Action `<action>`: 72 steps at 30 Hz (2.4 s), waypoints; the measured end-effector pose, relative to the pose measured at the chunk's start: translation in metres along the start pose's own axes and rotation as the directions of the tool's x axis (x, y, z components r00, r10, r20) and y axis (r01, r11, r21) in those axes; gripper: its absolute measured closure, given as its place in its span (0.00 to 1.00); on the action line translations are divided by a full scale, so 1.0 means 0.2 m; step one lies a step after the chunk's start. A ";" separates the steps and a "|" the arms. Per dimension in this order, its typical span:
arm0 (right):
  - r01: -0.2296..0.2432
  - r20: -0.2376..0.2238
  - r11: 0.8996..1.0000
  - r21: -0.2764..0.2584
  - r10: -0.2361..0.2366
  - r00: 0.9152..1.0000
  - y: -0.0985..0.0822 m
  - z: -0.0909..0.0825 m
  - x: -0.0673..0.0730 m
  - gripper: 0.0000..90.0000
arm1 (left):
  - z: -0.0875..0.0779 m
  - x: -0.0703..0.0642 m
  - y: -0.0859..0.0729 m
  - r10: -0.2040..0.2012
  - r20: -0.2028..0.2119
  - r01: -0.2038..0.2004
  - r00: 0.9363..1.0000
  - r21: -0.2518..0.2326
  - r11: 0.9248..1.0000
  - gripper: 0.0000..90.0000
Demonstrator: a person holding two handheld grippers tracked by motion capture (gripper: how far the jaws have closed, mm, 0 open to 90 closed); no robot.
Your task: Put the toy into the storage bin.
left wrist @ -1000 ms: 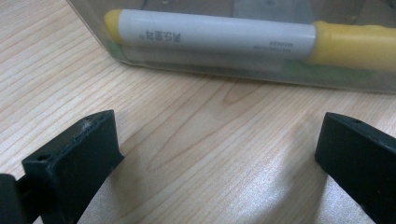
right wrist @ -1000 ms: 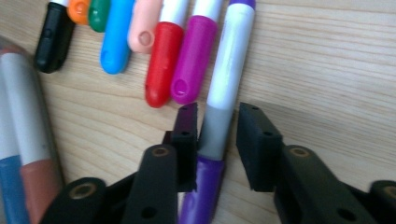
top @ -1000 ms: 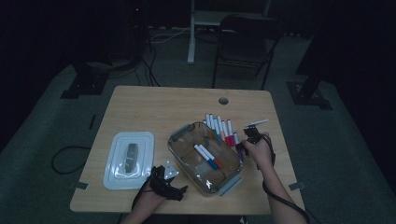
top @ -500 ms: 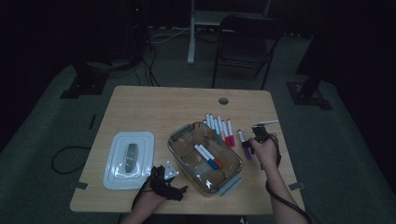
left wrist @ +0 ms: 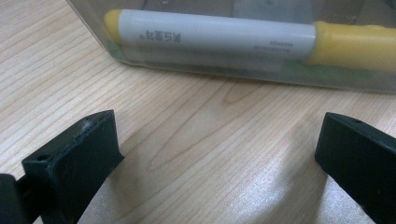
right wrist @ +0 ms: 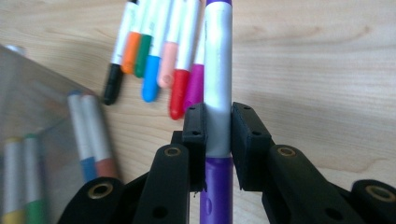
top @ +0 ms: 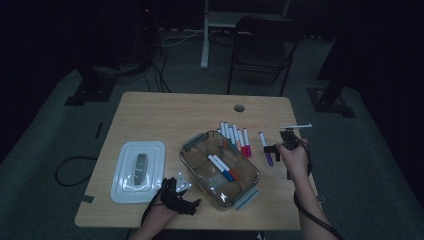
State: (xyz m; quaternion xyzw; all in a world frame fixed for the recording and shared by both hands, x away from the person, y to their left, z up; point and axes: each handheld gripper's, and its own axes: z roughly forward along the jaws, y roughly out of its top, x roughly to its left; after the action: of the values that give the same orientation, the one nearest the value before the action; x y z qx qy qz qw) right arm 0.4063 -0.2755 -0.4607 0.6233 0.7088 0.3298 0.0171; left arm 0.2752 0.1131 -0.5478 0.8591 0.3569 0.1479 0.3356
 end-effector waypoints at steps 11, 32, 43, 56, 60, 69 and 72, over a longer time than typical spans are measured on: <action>0.078 -0.141 0.994 -0.076 -0.088 0.986 0.04 -0.22 0.18 0.85 | 0.00 0.00 0.00 0.001 0.000 -0.001 1.000 0.001 1.000 0.00; 0.328 -0.353 0.945 0.000 -0.307 0.884 -0.02 -0.14 0.70 0.85 | 0.00 0.00 0.00 0.001 0.001 -0.001 1.000 0.002 1.000 0.00; 0.419 -0.370 0.903 0.100 -0.357 0.858 -0.07 0.06 0.87 0.85 | 0.00 0.00 0.00 0.003 0.000 -0.003 1.000 0.003 1.000 0.00; 0.462 -0.368 0.851 0.251 -0.357 0.858 -0.13 0.33 0.96 0.85 | 0.00 0.00 0.00 0.000 0.001 0.000 1.000 0.001 1.000 0.00; 0.461 -0.363 0.840 0.287 -0.350 0.864 -0.14 0.38 0.97 0.85 | 0.00 0.00 0.00 0.000 0.000 0.000 1.000 0.001 1.000 0.00; 0.482 -0.329 0.793 0.373 -0.373 0.868 -0.20 0.47 0.99 0.85 | 0.00 0.00 0.00 0.002 0.000 -0.002 1.000 0.001 1.000 0.01; 0.475 -0.344 0.794 0.380 -0.355 0.869 -0.19 0.47 0.99 0.84 | 0.00 0.00 0.00 0.002 0.000 -0.002 1.000 0.002 1.000 0.00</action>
State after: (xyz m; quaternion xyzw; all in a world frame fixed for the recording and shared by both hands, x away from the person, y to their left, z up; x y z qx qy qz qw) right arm 0.3694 -0.0567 -0.4765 0.3898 0.8819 0.2208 -0.1469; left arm 0.2752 0.1133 -0.5476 0.8599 0.3562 0.1481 0.3344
